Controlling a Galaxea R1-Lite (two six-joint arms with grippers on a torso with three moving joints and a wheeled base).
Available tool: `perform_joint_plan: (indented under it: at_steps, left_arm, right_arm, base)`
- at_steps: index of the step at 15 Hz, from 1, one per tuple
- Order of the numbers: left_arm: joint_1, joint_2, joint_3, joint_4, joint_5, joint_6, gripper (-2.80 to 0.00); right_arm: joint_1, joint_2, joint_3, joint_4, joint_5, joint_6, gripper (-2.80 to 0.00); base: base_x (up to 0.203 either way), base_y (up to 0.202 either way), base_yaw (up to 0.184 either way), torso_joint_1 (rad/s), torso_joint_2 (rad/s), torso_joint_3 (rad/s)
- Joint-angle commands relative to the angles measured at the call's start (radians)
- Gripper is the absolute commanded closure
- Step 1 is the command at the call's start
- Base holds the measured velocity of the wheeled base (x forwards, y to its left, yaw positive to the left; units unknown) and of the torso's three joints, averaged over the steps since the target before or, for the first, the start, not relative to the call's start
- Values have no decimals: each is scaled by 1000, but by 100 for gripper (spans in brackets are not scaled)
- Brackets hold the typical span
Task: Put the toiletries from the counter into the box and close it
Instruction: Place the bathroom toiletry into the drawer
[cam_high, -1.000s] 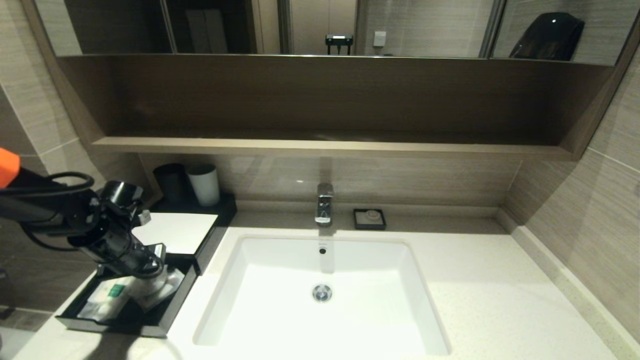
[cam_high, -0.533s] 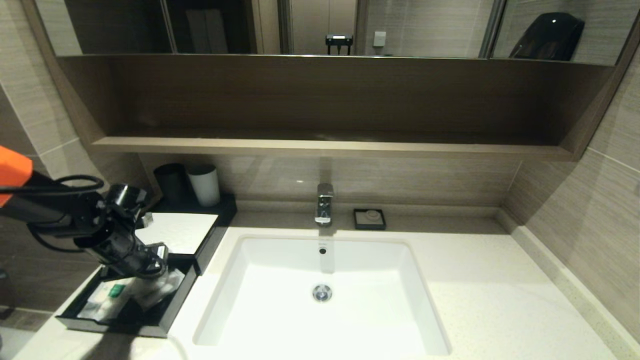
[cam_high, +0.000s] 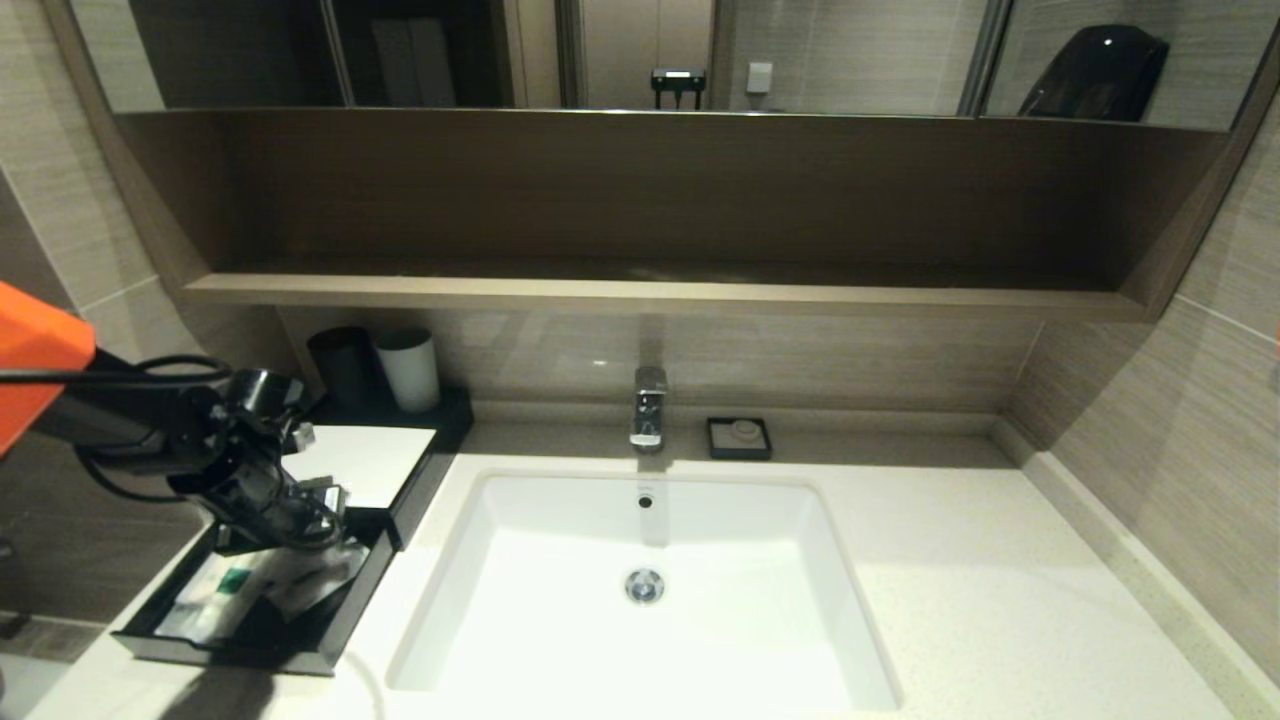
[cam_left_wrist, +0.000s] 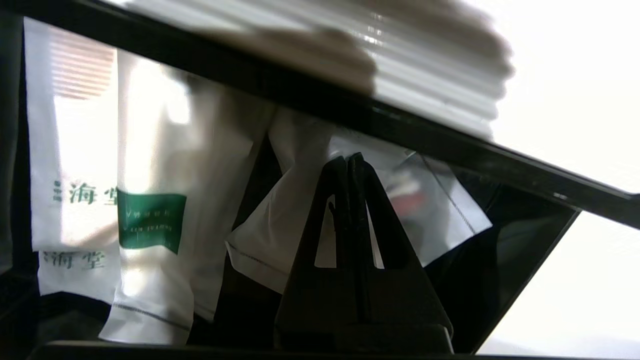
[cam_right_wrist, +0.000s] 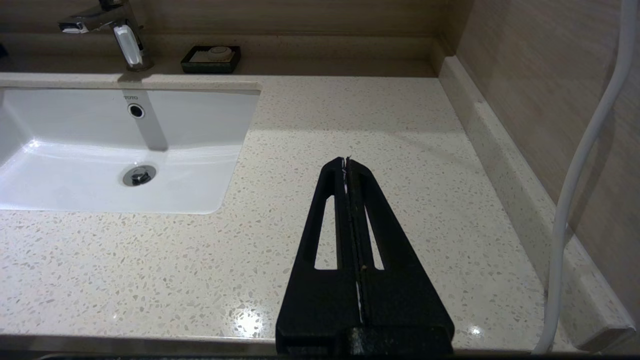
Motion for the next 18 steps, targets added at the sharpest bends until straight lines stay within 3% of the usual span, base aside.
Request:
perform_joint_plan:
  at_steps: [1,18]
  left_arm:
    - [1,8,-13,-3,-1,-3,0]
    - [23,-137,79,-8,0,10,0]
  right_arm:
    - [0,0,0,0,0,-1,0]
    - [0,0,-1,0,0,-1,0]
  base:
    - [0,0,0,0,0,0]
    - [0,0,0,0,0,0]
